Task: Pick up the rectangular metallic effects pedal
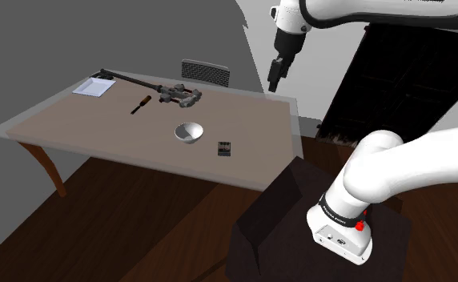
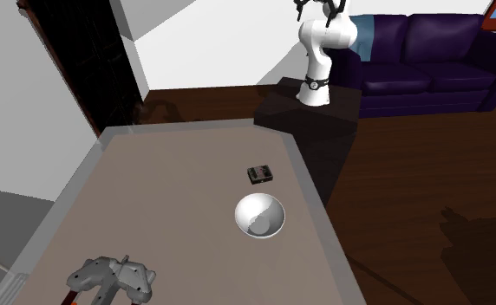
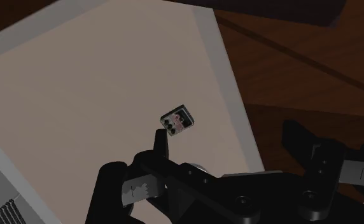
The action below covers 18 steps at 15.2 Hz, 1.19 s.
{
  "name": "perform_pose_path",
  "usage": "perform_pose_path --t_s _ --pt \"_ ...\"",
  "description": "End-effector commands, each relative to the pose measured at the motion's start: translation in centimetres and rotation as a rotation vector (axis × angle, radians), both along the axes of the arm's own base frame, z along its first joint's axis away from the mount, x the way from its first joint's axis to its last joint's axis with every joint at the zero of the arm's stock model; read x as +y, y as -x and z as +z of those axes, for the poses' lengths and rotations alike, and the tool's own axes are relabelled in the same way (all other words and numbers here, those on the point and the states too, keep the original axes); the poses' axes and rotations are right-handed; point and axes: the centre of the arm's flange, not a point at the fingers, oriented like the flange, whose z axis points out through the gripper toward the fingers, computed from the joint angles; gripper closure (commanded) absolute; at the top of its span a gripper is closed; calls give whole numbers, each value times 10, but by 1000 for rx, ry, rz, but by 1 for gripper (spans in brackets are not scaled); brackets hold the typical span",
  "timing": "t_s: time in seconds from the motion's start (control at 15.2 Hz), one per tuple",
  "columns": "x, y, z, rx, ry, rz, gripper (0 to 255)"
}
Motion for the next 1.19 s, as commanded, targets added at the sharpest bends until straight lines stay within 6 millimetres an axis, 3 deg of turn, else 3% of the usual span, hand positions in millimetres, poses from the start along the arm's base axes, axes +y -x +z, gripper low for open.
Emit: perform_pose_path --t_s 0.0,1.12 --pt "0 0 0 0 0 0 0" --pt "3 -109 -195 -71 25 -265 0"
